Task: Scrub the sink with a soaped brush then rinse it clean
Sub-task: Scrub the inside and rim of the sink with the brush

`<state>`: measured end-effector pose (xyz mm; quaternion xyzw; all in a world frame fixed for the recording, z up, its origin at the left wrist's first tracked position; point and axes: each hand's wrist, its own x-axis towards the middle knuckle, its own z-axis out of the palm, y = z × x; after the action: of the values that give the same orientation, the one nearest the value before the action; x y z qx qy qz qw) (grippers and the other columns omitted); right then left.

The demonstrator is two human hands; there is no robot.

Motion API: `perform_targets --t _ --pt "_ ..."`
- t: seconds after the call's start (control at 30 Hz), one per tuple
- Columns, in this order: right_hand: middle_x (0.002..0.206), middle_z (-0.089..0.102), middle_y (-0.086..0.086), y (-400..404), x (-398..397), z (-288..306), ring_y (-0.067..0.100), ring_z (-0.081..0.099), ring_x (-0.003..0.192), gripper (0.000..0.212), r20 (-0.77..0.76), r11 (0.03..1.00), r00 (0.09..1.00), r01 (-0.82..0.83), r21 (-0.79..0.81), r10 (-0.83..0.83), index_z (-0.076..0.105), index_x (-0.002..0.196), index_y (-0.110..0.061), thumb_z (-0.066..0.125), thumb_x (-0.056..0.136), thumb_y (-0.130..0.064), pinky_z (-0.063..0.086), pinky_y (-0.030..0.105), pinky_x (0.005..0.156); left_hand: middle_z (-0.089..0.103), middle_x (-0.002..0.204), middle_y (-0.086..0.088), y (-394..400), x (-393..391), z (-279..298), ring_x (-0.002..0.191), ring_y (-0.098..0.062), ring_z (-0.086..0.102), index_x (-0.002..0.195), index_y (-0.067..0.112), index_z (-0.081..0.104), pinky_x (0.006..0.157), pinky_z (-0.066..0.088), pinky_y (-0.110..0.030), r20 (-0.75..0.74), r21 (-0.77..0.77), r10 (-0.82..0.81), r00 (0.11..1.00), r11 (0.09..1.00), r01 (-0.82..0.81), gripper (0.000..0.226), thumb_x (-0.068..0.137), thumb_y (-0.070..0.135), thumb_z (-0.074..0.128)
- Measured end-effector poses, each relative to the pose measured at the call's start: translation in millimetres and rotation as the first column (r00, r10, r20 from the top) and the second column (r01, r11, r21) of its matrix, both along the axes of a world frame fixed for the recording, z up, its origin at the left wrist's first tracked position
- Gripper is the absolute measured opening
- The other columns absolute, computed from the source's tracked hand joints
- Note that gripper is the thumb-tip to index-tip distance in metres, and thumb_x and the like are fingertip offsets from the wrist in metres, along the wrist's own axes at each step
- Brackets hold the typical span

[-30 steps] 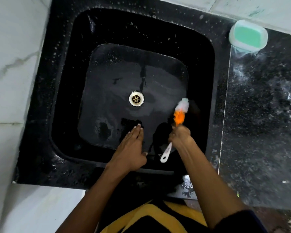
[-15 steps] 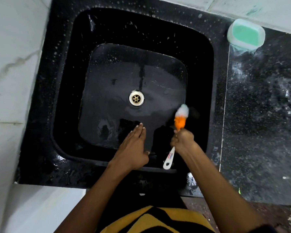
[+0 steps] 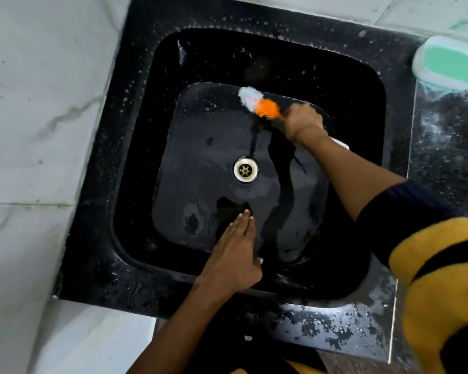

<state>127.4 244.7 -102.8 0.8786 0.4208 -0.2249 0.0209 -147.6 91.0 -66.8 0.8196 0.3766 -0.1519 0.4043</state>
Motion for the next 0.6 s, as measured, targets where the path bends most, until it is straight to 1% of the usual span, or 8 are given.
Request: perform_targets --t 0.1,0.23,0.27,0.37,0.43,0.47,0.5,0.6 --pt "0.123 0.058 0.019 14 -5 -2 0.038 0.057 0.114 0.035 0.011 0.999 0.999 -0.044 0.008 0.044 0.06 0.121 -0.011 0.051 0.093 -0.029 0.047 0.042 0.093 -0.016 0.166 0.0 0 1 2 0.153 -0.015 -0.009 0.159 0.01 -0.002 0.119 -0.005 -0.023 -0.008 -0.015 0.016 1.0 1.0 -0.016 0.09 0.095 0.034 0.057" --pt "0.126 0.058 0.019 -24 -12 -21 0.036 0.055 0.118 0.036 -0.044 0.941 0.941 0.338 0.035 -0.336 0.058 0.122 -0.006 0.05 0.093 -0.026 0.045 0.04 0.095 -0.016 0.167 -0.001 1 1 1 0.154 -0.016 -0.009 0.159 0.01 -0.002 0.123 -0.002 -0.027 -0.025 -0.012 0.027 0.999 1.0 -0.027 0.09 0.095 0.034 0.056" --pt "0.126 0.057 0.02 -36 -21 -27 0.037 0.054 0.119 0.035 -0.044 0.938 0.938 0.346 0.024 -0.345 0.057 0.121 -0.004 0.047 0.094 -0.025 0.044 0.041 0.096 -0.016 0.167 -0.001 0 1 1 0.154 -0.016 -0.009 0.159 0.01 -0.001 0.124 0.0 -0.029 -0.031 -0.001 0.032 0.999 0.999 -0.032 0.089 0.095 0.034 0.055" --pt "0.123 0.057 0.021 -60 -73 -38 0.039 0.055 0.115 0.031 -0.081 0.999 0.996 -0.035 -0.019 0.033 0.057 0.119 -0.006 0.041 0.096 -0.021 0.044 0.042 0.094 -0.012 0.167 -0.004 0 2 -2 0.154 -0.018 -0.006 0.159 0.007 0.001 0.125 0.003 -0.032 -0.058 0.034 0.031 0.998 0.999 -0.029 0.087 0.095 0.033 0.053" --pt "0.122 0.06 0.017 -60 -103 -39 0.036 0.058 0.112 0.031 -0.173 0.929 0.918 -0.368 -0.03 0.357 0.061 0.118 -0.013 0.043 0.096 -0.026 0.046 0.039 0.091 -0.011 0.167 -0.006 -1 1 -1 0.154 -0.02 -0.005 0.159 0.005 0.004 0.125 0.001 -0.032 -0.077 0.065 0.059 0.995 0.996 -0.054 0.083 0.095 0.032 0.051" --pt "0.121 0.061 0.016 -53 -108 -36 0.035 0.059 0.11 0.03 -0.183 0.899 0.885 -0.438 -0.014 0.429 0.063 0.116 -0.014 0.044 0.096 -0.027 0.047 0.038 0.09 -0.011 0.167 -0.006 -1 1 0 0.154 -0.02 -0.005 0.159 0.005 0.006 0.125 0.0 -0.031 -0.086 0.073 0.077 0.993 0.995 -0.07 0.081 0.096 0.032 0.05" --pt "0.118 0.063 0.016 -42 -108 -34 0.035 0.061 0.108 0.03 -0.144 0.897 0.888 -0.442 -0.014 0.436 0.064 0.113 -0.013 0.044 0.096 -0.026 0.048 0.039 0.088 -0.01 0.167 -0.007 0 0 1 0.154 -0.021 -0.004 0.159 0.005 0.008 0.124 -0.002 -0.03 -0.096 0.082 0.096 0.991 0.993 -0.089 0.079 0.096 0.031 0.049" --pt "0.12 0.06 0.021 -8 -77 -36 0.039 0.058 0.111 0.032 0.083 0.99 0.987 -0.14 -0.018 0.141 0.062 0.116 -0.006 0.041 0.095 -0.019 0.047 0.043 0.091 -0.004 0.167 -0.01 -1 -1 4 0.154 -0.024 0.001 0.158 0.003 0.013 0.123 -0.001 -0.03 -0.124 0.108 0.15 0.981 0.985 -0.137 0.078 0.095 0.031 0.05"
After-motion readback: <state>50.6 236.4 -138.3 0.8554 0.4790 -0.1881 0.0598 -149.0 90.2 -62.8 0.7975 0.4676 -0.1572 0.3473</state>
